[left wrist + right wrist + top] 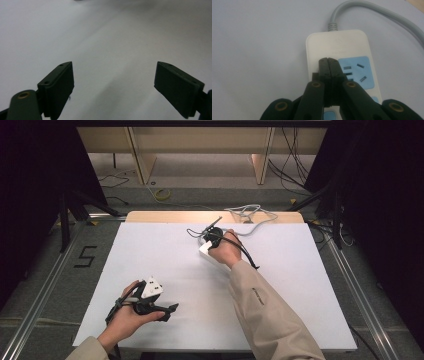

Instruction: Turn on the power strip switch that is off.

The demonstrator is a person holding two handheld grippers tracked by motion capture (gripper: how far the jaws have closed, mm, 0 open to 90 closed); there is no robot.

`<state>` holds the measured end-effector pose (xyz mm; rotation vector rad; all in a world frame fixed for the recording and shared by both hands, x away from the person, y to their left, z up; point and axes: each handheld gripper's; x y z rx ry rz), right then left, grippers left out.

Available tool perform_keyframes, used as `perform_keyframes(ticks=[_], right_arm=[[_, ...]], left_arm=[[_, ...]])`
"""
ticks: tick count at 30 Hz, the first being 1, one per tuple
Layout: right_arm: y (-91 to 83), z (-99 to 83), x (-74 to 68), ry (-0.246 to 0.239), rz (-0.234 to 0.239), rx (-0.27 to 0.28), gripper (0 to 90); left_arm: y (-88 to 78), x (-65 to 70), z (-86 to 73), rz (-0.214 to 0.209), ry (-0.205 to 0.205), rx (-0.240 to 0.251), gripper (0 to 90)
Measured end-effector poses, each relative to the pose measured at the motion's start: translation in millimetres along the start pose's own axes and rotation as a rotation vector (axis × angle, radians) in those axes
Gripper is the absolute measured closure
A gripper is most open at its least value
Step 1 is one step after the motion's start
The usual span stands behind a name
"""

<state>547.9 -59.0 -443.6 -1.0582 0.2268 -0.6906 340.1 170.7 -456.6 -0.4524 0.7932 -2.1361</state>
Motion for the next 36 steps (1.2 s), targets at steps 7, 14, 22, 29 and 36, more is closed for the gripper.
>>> perform_keyframes(ticks=[7,14,22,29,36], right_arm=[[-0.2,-0.3,0.4,0.008,0.001,0.000,90.0],[-0.2,-0.3,-0.3,0.003,-0.002,0.005,90.0],[-3.5,-2.3,2.1,-0.001,-0.013,0.017,90.0],[-14.9,-5.9,4.1,0.027,0.000,0.065,87.4],[-27.5,-17.6,9.2,0.045,0.001,0.090,80.2]], left_arm=[[0.4,-0.3,0.1,0.002,0.000,-0.001,15.8],[-0.3,-0.5,-0.2,0.001,-0.001,0.004,15.8],[-0.2,-0.9,-0.3,-0.001,-0.004,0.003,15.8],[0.3,-0.8,-0.1,0.002,-0.001,0.002,15.9],[0.0,-0.7,-0.3,0.006,-0.005,0.002,15.9]])
Point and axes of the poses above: each handheld gripper's, and its own axes: y roughly forward along the jaws, z roughly out of its top, x roughly to its right, and after that the axes turned 9 degrees about -y, right-handed
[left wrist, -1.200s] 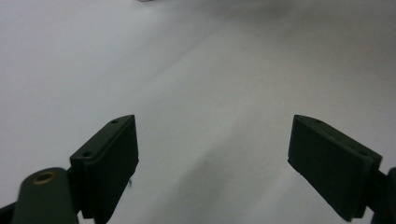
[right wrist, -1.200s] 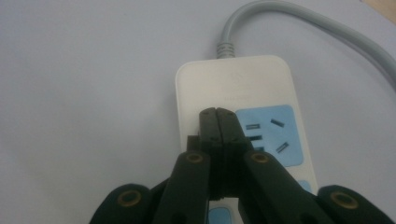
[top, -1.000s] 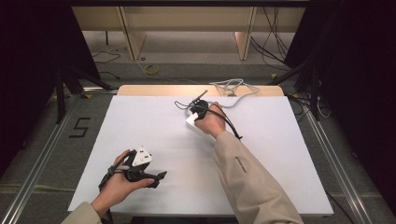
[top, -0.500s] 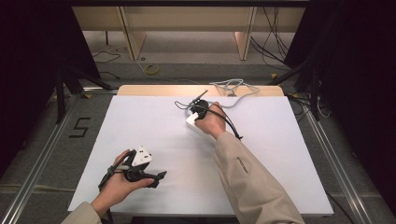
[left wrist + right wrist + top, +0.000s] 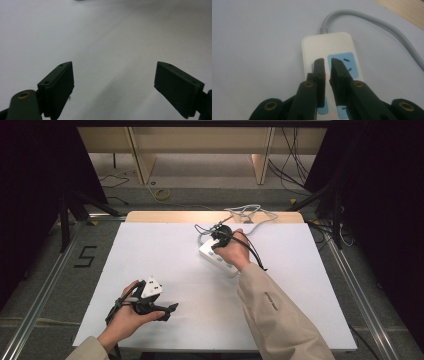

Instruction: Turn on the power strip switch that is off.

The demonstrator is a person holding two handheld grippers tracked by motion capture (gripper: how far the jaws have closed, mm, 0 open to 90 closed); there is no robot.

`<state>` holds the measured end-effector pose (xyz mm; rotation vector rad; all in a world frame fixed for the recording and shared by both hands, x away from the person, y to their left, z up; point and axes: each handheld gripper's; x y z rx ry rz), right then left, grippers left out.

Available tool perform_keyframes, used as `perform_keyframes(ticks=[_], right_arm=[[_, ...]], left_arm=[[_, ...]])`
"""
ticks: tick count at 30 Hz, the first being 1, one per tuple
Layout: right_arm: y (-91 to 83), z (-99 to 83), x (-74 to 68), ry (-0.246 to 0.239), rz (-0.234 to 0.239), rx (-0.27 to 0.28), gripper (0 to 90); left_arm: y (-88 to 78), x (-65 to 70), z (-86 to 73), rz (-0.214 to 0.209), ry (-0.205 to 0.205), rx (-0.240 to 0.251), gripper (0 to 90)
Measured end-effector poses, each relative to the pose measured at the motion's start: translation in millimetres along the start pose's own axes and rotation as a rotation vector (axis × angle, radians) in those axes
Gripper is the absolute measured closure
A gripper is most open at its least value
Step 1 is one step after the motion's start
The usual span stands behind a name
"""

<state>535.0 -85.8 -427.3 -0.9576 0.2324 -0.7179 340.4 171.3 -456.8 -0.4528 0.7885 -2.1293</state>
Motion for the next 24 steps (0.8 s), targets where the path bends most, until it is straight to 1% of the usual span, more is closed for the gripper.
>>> perform_keyframes(ticks=[1,5,8,10,15,17,21,24], right_arm=[[-1.8,-1.4,0.3,0.003,-0.001,-0.004,78.8],[-10.6,-6.8,3.5,0.005,-0.005,0.012,75.1],[-16.0,-11.4,5.5,0.016,-0.001,0.022,70.2],[-18.9,-14.4,6.7,0.009,0.010,0.027,66.5],[-28.1,-23.3,6.8,0.026,0.036,0.055,60.9],[-31.9,-27.4,7.1,0.028,0.053,0.064,58.4],[-40.9,-37.4,8.2,0.034,0.052,0.098,56.7],[-46.5,-46.5,8.2,0.037,0.053,0.105,55.6]], left_arm=[[-0.1,0.2,0.0,-0.001,0.000,0.000,15.9],[0.2,0.3,-0.2,-0.002,0.000,-0.001,15.9],[0.3,-0.2,-0.3,0.001,-0.005,0.000,15.9],[0.3,-0.2,-0.4,0.002,-0.005,-0.001,15.9],[0.6,-0.3,-0.8,0.005,-0.016,0.001,15.9],[0.3,-1.0,-0.7,0.009,-0.011,0.001,15.9],[-0.5,-1.6,-1.2,0.012,-0.013,-0.002,15.9],[-0.5,-2.1,-1.6,0.013,-0.019,0.000,15.9]])
Point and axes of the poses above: each handheld gripper's, and its own axes: y roughly forward along the jaws, z roughly out of its top, x roughly to its right, and after that the axes turned 9 degrees about -y, right-handed
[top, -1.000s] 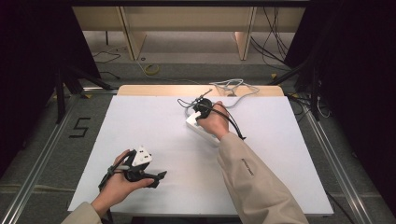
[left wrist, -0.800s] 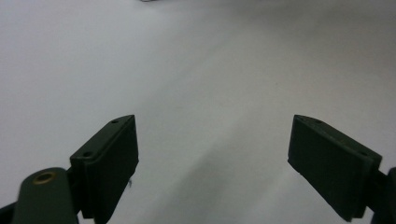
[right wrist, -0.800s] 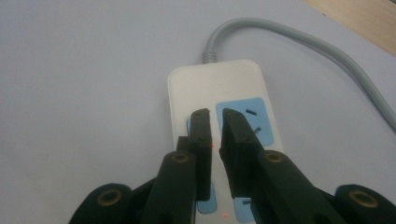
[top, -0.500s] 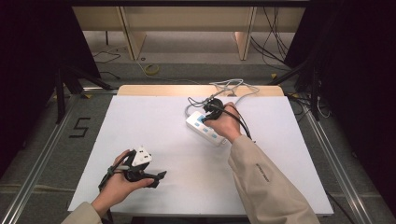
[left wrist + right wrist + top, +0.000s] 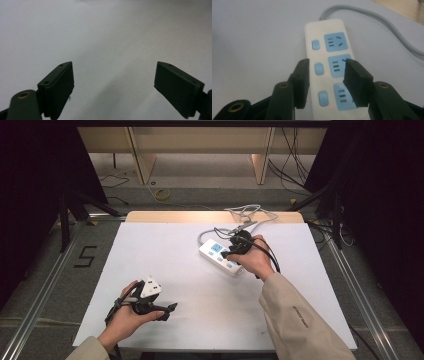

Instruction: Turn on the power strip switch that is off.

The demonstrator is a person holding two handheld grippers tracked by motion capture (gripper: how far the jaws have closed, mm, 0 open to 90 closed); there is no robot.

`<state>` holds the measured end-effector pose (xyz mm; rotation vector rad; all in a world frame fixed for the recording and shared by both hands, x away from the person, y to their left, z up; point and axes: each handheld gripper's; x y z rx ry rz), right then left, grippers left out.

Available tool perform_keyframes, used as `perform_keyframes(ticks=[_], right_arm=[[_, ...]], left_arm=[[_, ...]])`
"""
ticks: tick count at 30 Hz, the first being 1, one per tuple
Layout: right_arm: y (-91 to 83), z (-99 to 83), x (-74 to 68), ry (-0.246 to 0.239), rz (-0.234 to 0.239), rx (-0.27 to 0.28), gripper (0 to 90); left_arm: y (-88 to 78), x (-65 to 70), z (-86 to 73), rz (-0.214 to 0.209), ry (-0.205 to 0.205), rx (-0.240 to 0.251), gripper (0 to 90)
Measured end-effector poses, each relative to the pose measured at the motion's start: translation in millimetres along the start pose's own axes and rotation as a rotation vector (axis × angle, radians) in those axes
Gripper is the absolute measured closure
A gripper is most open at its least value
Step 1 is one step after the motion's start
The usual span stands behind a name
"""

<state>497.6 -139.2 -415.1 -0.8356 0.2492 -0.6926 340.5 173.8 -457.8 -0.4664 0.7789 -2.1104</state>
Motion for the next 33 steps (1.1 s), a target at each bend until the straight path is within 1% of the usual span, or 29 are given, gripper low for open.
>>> perform_keyframes(ticks=[3,6,8,11,13,19,22,29,33], right_arm=[[-7.0,-9.2,0.3,0.014,0.013,0.012,54.6],[-15.3,-17.4,1.0,0.016,0.006,0.029,51.9],[-21.1,-23.0,1.6,0.023,0.009,0.041,49.4],[-29.4,-31.4,3.0,0.016,-0.007,0.049,44.6],[-35.6,-36.8,3.8,0.024,-0.020,0.057,42.8],[-51.9,-55.1,1.9,0.030,-0.024,0.087,37.5],[-60.1,-67.6,0.6,0.042,-0.039,0.108,34.7],[-76.2,-101.9,-3.8,0.091,-0.037,0.154,32.3],[-82.3,-119.3,-9.0,0.101,-0.041,0.156,31.3]], left_arm=[[-0.1,-0.3,0.1,0.002,0.001,0.001,15.9],[-0.3,-0.2,0.0,0.002,0.000,0.002,15.9],[-0.5,-0.5,0.0,0.002,-0.002,0.001,15.8],[-0.6,-1.1,-0.1,0.007,-0.008,0.004,15.8],[-0.6,-1.7,-0.4,0.009,-0.011,0.005,15.8],[-1.3,-2.7,-0.9,0.012,-0.020,0.003,15.9],[-1.7,-3.2,-1.4,0.013,-0.024,0.006,15.8],[-1.3,-3.1,-1.5,0.015,-0.025,0.005,15.8],[-1.3,-2.7,-1.4,0.015,-0.024,0.001,15.8]])
Point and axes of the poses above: each handheld gripper's, and its own axes: y roughly forward along the jaws, z roughly out of its top, x roughly to its right, and after that the axes turned 9 degrees about -y, right-handed
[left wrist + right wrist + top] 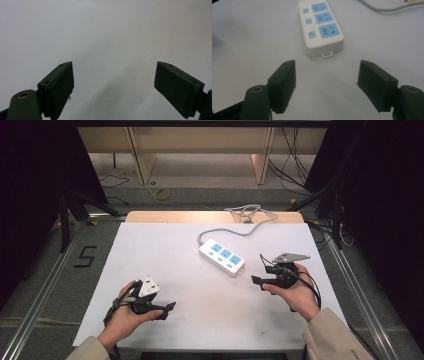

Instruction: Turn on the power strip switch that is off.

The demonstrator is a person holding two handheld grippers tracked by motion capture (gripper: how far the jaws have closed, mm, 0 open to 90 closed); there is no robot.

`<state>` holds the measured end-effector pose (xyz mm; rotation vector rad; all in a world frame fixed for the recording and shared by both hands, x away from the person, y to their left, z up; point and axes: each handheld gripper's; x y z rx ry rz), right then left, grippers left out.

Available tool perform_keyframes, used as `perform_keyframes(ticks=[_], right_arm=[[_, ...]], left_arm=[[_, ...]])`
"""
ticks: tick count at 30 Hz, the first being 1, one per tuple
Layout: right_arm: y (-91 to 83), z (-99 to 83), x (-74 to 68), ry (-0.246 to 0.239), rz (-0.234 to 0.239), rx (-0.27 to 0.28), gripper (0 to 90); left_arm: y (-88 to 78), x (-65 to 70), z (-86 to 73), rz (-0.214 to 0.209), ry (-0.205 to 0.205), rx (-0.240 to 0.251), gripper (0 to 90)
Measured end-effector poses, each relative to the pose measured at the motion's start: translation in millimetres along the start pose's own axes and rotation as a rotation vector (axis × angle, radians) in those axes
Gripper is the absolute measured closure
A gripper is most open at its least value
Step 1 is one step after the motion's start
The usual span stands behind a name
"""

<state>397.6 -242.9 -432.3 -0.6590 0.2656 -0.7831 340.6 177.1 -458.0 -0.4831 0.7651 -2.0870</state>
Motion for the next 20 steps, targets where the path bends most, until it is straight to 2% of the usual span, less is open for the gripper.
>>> perform_keyframes(ticks=[5,9,11,20], right_arm=[[-8.8,-16.5,-5.4,0.003,-0.005,0.011,30.9],[-14.9,-29.4,-12.4,0.011,-0.026,0.028,31.1],[-16.5,-34.7,-16.0,0.019,-0.019,0.035,30.8],[-22.2,-46.1,-20.9,0.032,-0.015,0.046,31.0]], left_arm=[[-0.4,-0.2,-0.2,0.001,-0.002,0.002,15.8],[-1.4,-0.6,0.4,0.001,-0.001,0.008,15.8],[-1.7,-0.2,0.3,0.000,0.000,0.010,15.8],[-0.8,2.5,0.4,-0.004,0.002,0.004,15.8]])
Point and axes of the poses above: each handheld gripper's, and its own axes: y roughly forward along the jaws, z roughly out of its top, x roughly to its right, and after that the axes turned 9 degrees about -y, right-handed
